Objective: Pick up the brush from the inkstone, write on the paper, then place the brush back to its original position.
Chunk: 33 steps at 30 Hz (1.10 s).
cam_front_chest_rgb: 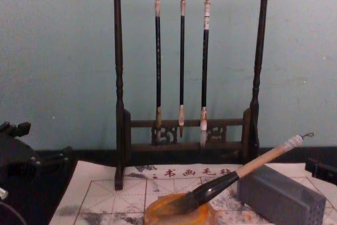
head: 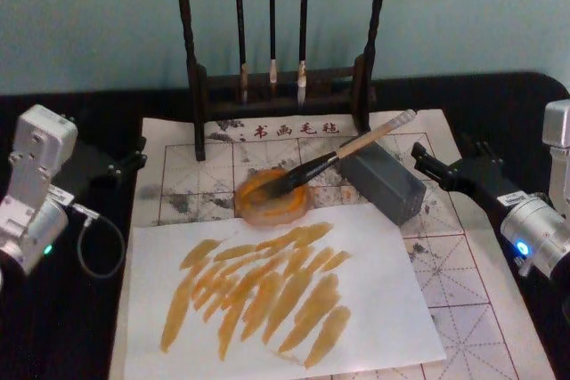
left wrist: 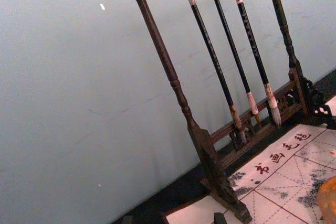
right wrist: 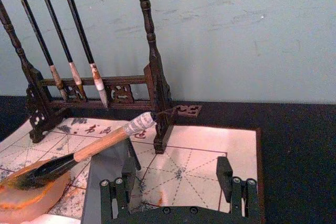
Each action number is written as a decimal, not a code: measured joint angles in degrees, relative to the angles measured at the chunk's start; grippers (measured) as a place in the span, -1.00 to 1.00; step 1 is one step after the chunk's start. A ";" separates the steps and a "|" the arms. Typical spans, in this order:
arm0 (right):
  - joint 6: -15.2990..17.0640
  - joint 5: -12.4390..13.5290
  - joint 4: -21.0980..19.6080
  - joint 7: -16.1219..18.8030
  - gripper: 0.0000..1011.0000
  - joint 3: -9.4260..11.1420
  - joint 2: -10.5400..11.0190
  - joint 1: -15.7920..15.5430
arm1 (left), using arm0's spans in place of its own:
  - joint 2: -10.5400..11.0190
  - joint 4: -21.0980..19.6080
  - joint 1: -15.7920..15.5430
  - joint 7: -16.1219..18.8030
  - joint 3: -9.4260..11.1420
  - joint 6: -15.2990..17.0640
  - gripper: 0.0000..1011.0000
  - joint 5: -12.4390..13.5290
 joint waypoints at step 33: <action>0.00 0.00 0.00 0.00 0.98 0.00 0.00 0.00 | 0.00 0.00 0.00 0.00 0.00 0.00 0.98 0.00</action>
